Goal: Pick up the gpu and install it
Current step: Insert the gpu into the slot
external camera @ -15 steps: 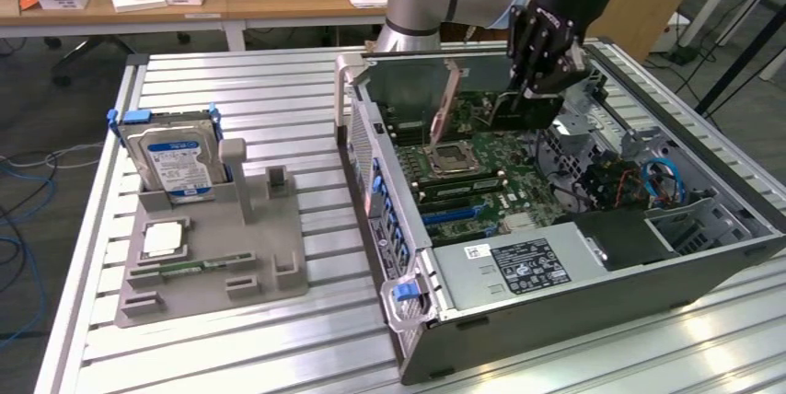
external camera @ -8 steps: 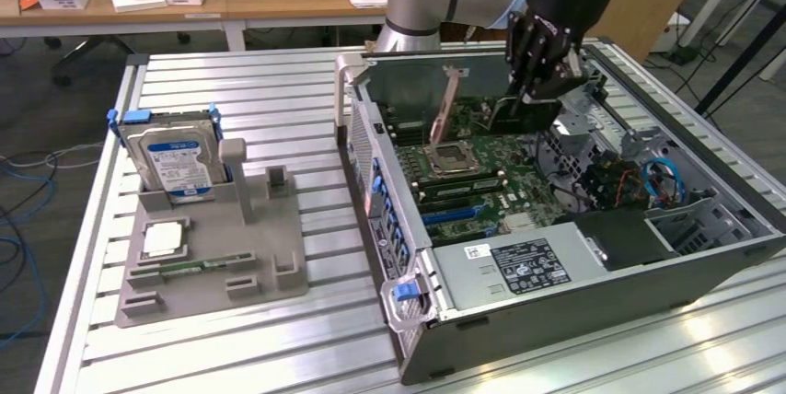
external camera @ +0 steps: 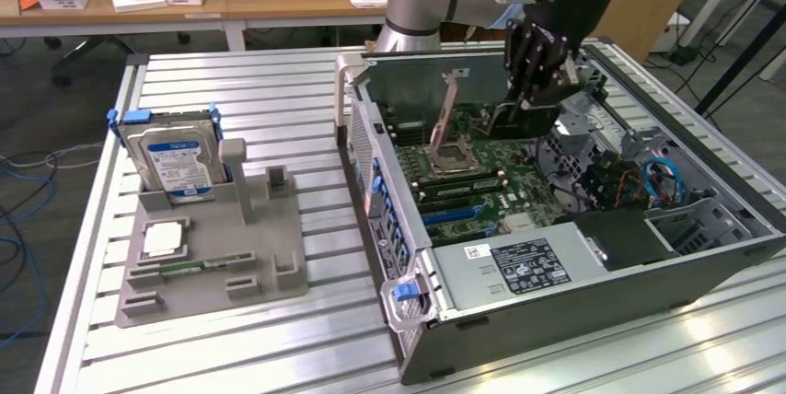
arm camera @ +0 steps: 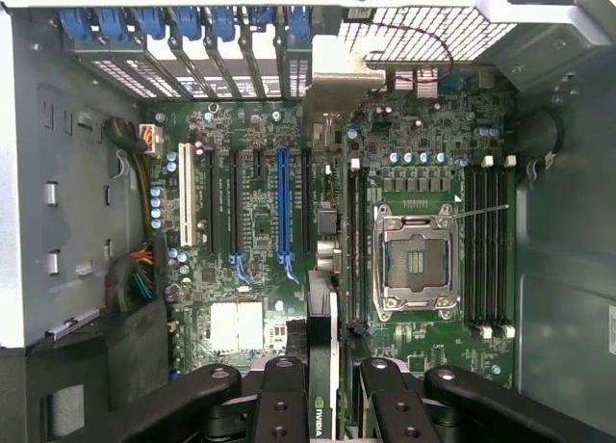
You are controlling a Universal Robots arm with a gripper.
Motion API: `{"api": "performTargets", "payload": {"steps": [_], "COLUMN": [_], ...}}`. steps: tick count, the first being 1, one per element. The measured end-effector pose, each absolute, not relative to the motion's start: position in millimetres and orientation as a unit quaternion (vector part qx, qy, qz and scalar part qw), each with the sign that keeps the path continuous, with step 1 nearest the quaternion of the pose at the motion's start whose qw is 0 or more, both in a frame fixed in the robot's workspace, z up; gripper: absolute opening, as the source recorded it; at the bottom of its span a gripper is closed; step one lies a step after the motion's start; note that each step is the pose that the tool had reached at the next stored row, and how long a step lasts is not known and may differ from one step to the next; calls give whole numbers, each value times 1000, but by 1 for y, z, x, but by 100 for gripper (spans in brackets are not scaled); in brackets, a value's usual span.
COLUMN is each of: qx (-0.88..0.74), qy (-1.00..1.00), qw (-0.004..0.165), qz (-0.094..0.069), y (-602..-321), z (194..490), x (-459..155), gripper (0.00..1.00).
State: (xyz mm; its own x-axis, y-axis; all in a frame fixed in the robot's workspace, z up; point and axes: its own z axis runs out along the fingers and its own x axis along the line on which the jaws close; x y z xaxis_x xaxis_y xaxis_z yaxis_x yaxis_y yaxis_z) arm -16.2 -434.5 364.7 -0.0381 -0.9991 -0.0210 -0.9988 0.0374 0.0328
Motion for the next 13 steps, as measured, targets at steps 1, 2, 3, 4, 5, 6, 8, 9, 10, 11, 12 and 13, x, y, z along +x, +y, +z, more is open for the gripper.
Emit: {"api": "performTargets", "payload": {"steps": [1, 2, 3, 4, 5, 6, 8, 9, 10, 11, 12, 13], "qx": [693, 694, 693, 693, 693, 694, 694, 693, 693, 694, 694, 693], "qy": [-720, -720, -720, -720, -720, -720, -720, -720, -720, -720, -720, -720], "qw": [4, 4, 4, 4, 4, 3, 3, 3, 3, 3, 3, 3], "qz": [-19, -18, -18, -18, -18, -18, -18, -18, -18, -18, -18, -18], "y": [-435, -434, -435, -434, -434, -434, -434, -434, -434, -434, -435, -435], "z": [364, 363, 362, 361, 360, 358, 357, 356, 355, 354, 354, 353], "x": [-16, -16, -16, -16, -16, -16, -16, -16, -16, -16, -16, -16], "gripper": [26, 26, 26, 26, 26, 26, 26, 26, 26, 26, 26, 26]}}
